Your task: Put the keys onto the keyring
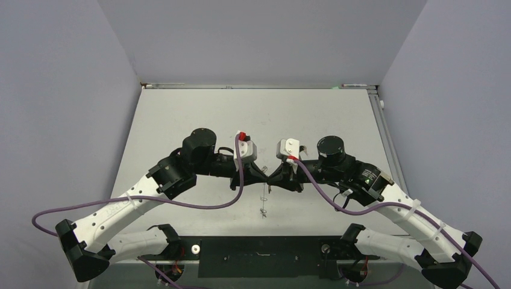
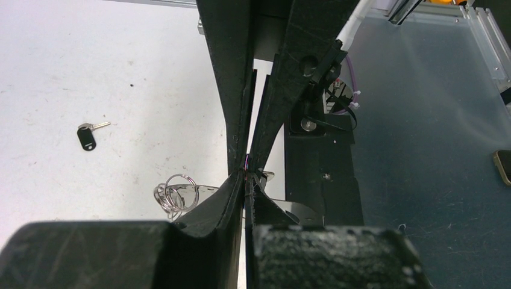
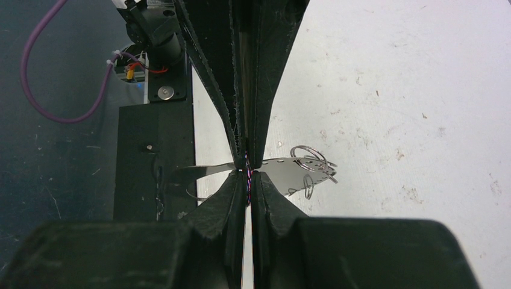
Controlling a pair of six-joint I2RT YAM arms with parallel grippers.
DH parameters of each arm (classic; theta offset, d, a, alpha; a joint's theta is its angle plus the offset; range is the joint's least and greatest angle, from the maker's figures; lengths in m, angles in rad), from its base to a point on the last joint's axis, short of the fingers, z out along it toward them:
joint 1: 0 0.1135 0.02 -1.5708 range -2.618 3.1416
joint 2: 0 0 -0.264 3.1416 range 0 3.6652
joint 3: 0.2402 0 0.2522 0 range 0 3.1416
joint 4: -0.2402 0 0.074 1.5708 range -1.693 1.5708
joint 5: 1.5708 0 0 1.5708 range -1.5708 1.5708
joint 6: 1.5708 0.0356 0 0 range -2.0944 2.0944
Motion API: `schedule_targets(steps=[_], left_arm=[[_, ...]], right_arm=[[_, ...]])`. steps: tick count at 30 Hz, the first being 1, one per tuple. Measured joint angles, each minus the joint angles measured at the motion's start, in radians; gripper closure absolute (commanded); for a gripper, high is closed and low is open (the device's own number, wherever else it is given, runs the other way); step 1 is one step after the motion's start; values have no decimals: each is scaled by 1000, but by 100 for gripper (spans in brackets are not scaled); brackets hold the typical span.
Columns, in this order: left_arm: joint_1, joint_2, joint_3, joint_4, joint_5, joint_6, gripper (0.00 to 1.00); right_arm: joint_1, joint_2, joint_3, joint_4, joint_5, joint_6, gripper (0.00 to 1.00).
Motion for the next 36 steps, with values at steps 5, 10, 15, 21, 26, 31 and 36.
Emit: schedule_targets(steps=[5,10,15,21,26,31,36], left_arm=[[0,-10,-34,61,12,-39,100],[7,-31,-98,128,13,-92,100],[16,-51,-131,193,16,-135,100],[21,-73,-140,249,28,-167,100],[27,-92,-145,280,37,-179,100],[31,-113,-146,285,48,-181,100],[36,-132,-152,286,49,-183,100]], right_arm=[[0,-25,0,16,30,21,43],[0,-91,-9,84,68,31,41],[0,-150,-32,122,94,36,52],[0,-150,-37,129,90,41,70],[0,-118,-37,122,51,38,73],[0,-97,-36,105,26,28,76],[0,-92,-36,98,13,22,82]])
